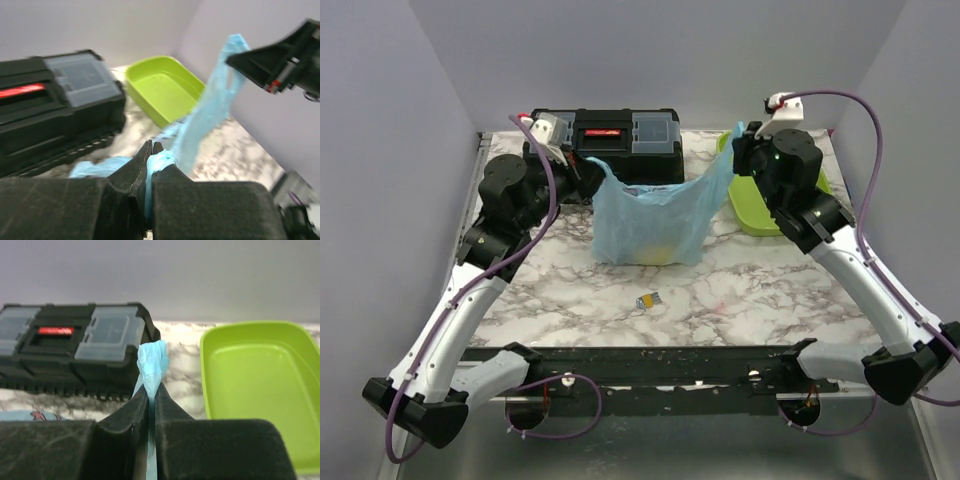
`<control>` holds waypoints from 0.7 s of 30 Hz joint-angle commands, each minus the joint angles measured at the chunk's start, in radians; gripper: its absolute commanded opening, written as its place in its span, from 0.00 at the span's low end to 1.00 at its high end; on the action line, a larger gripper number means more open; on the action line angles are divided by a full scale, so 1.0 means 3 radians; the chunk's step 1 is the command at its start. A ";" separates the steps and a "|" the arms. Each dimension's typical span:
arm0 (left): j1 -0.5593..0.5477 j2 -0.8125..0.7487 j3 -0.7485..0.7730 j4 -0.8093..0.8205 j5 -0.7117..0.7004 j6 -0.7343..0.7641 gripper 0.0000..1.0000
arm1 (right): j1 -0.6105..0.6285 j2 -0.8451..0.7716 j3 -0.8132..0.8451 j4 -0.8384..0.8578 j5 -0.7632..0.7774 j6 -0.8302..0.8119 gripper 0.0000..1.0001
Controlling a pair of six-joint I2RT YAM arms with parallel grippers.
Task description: Take the fake fruits out of the plastic bag
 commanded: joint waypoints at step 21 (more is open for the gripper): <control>-0.0017 -0.0604 -0.1062 0.0773 0.0975 0.0318 0.00 | -0.0008 0.0000 0.1162 -0.1861 -0.2027 0.0532 0.81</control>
